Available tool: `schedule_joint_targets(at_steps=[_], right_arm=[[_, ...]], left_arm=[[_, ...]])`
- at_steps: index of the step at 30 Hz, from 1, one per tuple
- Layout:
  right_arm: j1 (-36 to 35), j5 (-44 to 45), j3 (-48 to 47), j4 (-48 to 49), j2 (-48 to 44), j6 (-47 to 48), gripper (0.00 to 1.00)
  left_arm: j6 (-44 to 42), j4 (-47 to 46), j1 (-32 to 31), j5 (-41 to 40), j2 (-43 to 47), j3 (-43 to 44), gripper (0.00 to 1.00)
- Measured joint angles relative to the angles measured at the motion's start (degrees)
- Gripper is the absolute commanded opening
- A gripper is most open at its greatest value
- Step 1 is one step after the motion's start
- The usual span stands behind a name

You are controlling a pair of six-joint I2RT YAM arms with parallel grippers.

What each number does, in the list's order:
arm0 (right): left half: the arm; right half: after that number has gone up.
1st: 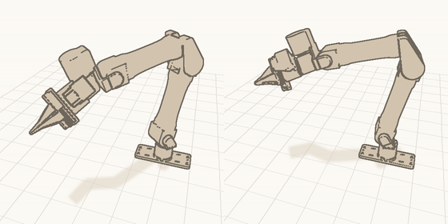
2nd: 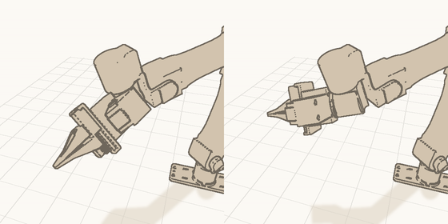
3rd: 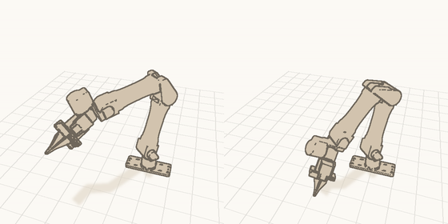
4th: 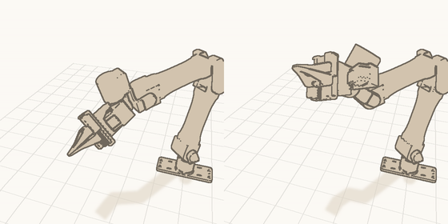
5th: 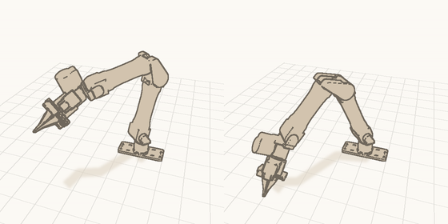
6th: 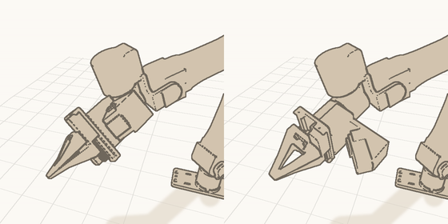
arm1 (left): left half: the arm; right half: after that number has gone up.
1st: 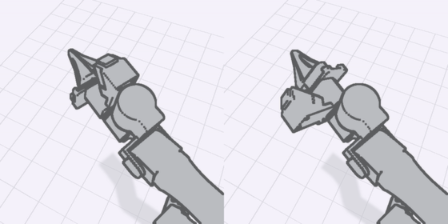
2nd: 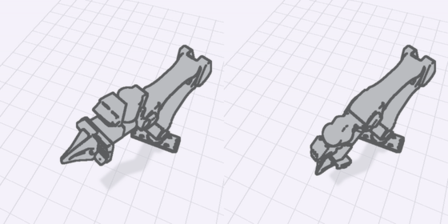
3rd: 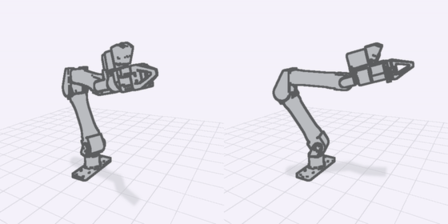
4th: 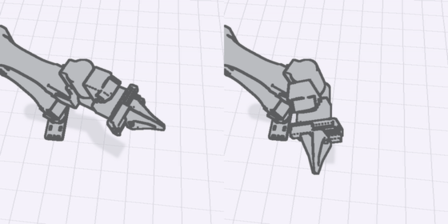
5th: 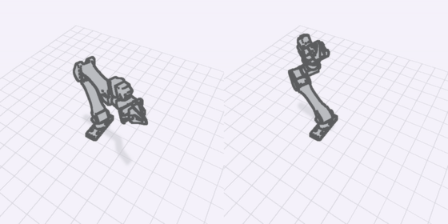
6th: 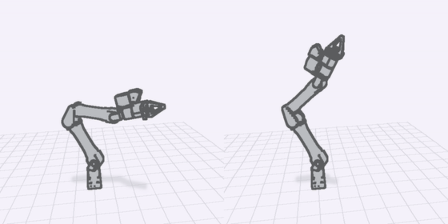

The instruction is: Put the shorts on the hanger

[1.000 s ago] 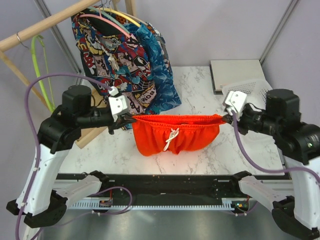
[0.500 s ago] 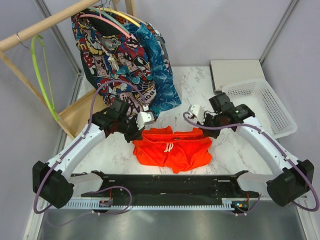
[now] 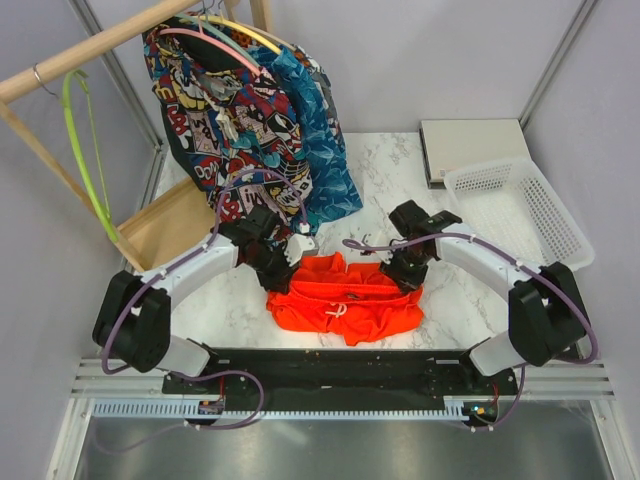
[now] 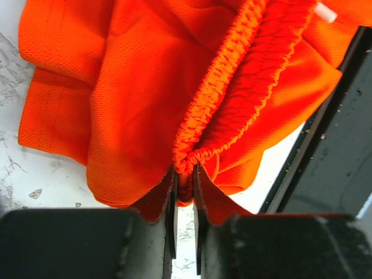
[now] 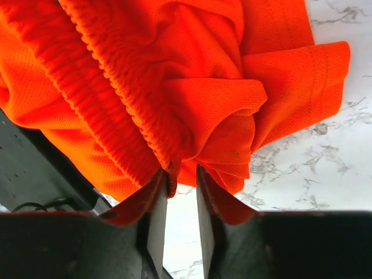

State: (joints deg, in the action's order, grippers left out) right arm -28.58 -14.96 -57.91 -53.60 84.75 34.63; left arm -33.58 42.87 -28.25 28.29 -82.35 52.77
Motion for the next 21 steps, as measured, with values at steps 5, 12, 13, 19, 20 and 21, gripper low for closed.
schedule_joint_targets(at_steps=[5,12,13,19,20,21], right_arm=[[-1.1,1.2,-0.4,0.5,-0.4,-1.4,0.91],[-1.3,1.7,-12.5,-4.9,-7.4,-3.4,0.98],[-1.3,1.9,-17.8,-5.7,-9.2,-4.2,0.98],[-1.3,3.0,-33.0,-7.9,-11.1,-7.4,0.98],[-1.3,3.3,-34.3,-8.3,-11.1,-7.9,0.98],[-1.3,3.3,-34.9,-8.5,-11.0,-8.2,0.98]], left_arm=[[0.8,-1.2,0.0,-1.5,0.7,-0.5,0.70],[1.6,5.2,-0.5,0.2,15.1,6.2,0.99],[2.0,6.2,-0.5,0.6,17.0,9.9,0.99],[5.9,8.2,-0.6,1.9,20.7,31.4,1.00],[7.3,7.4,-0.6,1.7,21.6,34.3,1.00],[8.7,6.6,-0.6,1.3,22.6,35.8,0.99]])
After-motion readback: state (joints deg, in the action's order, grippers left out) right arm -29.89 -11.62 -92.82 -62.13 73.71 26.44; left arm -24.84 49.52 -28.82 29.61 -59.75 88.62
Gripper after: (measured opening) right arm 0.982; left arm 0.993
